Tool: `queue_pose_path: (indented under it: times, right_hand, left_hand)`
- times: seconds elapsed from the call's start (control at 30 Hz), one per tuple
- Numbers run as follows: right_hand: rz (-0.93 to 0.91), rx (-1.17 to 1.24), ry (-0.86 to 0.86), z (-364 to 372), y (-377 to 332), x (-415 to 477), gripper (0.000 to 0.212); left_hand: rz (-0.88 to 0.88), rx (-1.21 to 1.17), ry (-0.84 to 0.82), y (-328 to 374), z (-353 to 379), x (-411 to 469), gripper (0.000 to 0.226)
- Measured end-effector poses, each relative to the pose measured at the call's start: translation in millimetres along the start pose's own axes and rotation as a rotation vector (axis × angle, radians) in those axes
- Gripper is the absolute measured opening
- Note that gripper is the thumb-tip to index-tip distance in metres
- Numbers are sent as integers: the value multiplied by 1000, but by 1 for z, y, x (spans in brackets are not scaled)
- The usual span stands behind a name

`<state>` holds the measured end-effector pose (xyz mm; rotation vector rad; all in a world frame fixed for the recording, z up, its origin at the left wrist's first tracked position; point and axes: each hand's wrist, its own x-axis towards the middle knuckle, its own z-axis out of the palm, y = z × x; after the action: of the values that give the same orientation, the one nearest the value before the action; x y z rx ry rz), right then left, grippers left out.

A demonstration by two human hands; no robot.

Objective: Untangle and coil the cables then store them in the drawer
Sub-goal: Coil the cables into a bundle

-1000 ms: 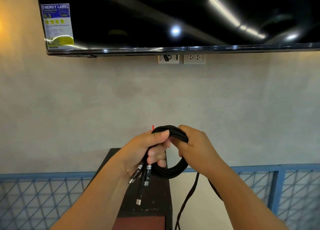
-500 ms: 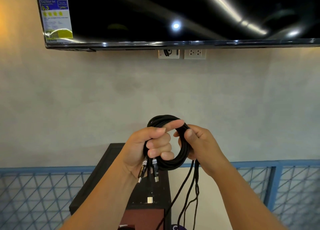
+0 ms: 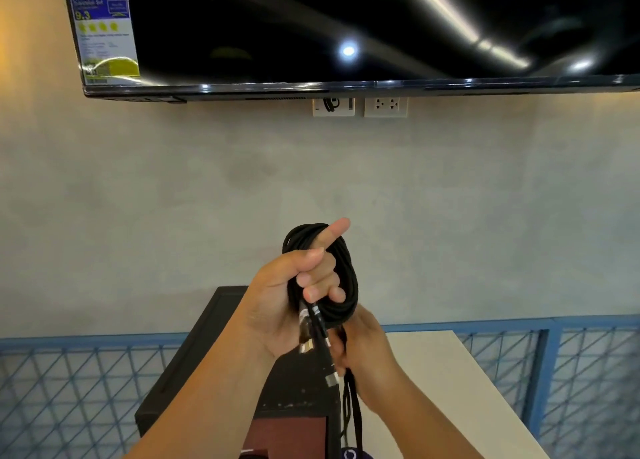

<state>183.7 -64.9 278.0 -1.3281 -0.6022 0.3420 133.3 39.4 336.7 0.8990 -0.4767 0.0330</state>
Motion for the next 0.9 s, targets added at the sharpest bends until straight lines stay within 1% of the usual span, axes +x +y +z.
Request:
queue_pose_path:
  times: [0.03, 0.07, 0.13, 0.17, 0.23, 0.3, 0.33, 0.4, 0.47, 0.5, 0.53, 0.6, 0.63, 0.67, 0.7, 0.73, 0.8, 0.83, 0.9]
  right_hand:
    - [80, 20, 5, 3, 4, 0, 40]
    - [165, 3, 0, 6, 6, 1, 36]
    - [307, -162, -23, 13, 10, -1, 29]
    - [331, -275, -54, 17, 12, -2, 25]
    - [265, -483, -154, 23, 15, -6, 15]
    - [171, -630, -232, 25, 13, -13, 10]
    - [135, -679, -268, 25, 11, -16, 12]
    - [29, -781, -320, 21, 5, -20, 14]
    - [-63, -860, -315, 13, -1, -21, 10]
    - [-115, -893, -298, 8, -4, -21, 11]
    - [-158, -915, -279, 2, -8, -21, 9]
    - [-194, -959, -230, -8, -19, -20, 9]
    - [-203, -992, -216, -13, -24, -19, 13]
    - [-213, -1014, -210, -16, -29, -19, 16]
    - [-216, -1015, -211, -20, -34, -18, 13]
    - [-224, -999, -206, -23, -39, -17, 4]
    - [-273, -954, -193, -29, -47, -15, 22]
    - [-297, -939, -174, -33, -49, -12, 26]
    - [-342, -924, -144, -39, -55, -8, 27]
  left_hand:
    - [43, 46, 89, -3, 4, 1, 68]
    - [88, 91, 177, -6, 7, 2, 62]
    - [179, 154, 310, -12, 13, 7, 50]
    - [221, 189, 357, -13, 15, 10, 49]
    - [291, 341, 445, -14, 17, 15, 53]
    - [318, 592, 519, -15, 13, 17, 58]
    - [313, 751, 546, -16, 8, 16, 58]
    - [285, 1131, 527, -18, -4, 11, 62]
    - [230, 1560, 431, -18, -21, 4, 64]
    - [169, 1714, 371, -17, -28, 1, 64]
    - [96, 1790, 324, -17, -32, -1, 62]
    - [-29, 1775, 291, -17, -36, -4, 60]
    - [-84, 1731, 297, -16, -36, -4, 68]
    - [-127, 1688, 293, -13, -34, -4, 83]
    - [-158, 1649, 265, -11, -32, -4, 94]
    - [-178, 1586, 210, -9, -31, -4, 94]
    - [-205, 1423, 70, -7, -21, -6, 70]
    - [-234, 1336, 12, -6, -16, -8, 65]
    - [-334, 1171, -55, -5, -10, -10, 63]
